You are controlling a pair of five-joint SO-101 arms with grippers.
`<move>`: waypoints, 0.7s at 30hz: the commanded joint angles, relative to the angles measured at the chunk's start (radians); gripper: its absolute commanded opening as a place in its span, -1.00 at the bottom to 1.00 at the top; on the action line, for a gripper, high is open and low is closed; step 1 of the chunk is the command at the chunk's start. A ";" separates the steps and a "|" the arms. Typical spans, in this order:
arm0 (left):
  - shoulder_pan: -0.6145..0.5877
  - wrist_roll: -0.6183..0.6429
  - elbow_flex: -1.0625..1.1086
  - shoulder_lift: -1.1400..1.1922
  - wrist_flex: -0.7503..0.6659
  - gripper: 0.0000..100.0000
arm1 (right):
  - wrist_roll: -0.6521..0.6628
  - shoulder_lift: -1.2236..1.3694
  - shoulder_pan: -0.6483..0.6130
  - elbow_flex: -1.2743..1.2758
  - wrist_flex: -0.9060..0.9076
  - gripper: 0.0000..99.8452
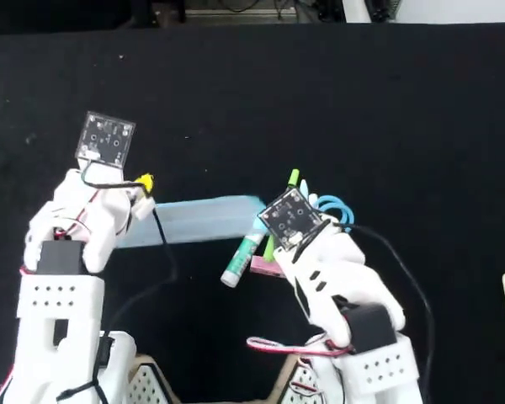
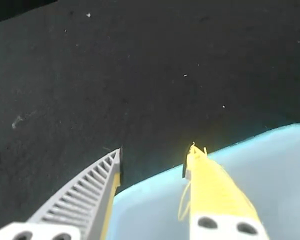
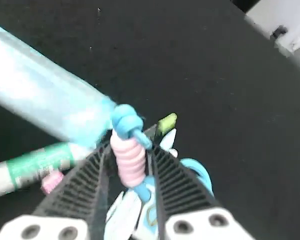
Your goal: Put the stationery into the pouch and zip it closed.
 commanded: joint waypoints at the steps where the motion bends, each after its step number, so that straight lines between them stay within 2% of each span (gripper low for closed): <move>1: -0.002 -0.005 -0.205 -0.008 0.167 -0.57 | 0.014 -0.005 -0.028 -0.200 0.060 -0.98; 7: 0.002 -0.003 -0.410 -0.008 0.396 -0.57 | 0.078 0.104 -0.074 -0.466 0.155 -0.98; 12: 0.088 -0.003 -0.539 -0.006 0.508 -0.57 | 0.091 0.321 -0.126 -0.708 0.222 -0.98; 16: 0.171 -0.003 -0.604 -0.006 0.565 -0.57 | 0.091 0.450 -0.186 -0.881 0.292 -0.98; 21: 0.188 -0.002 -0.644 -0.006 0.577 -0.57 | 0.092 0.510 -0.304 -1.032 0.310 -0.98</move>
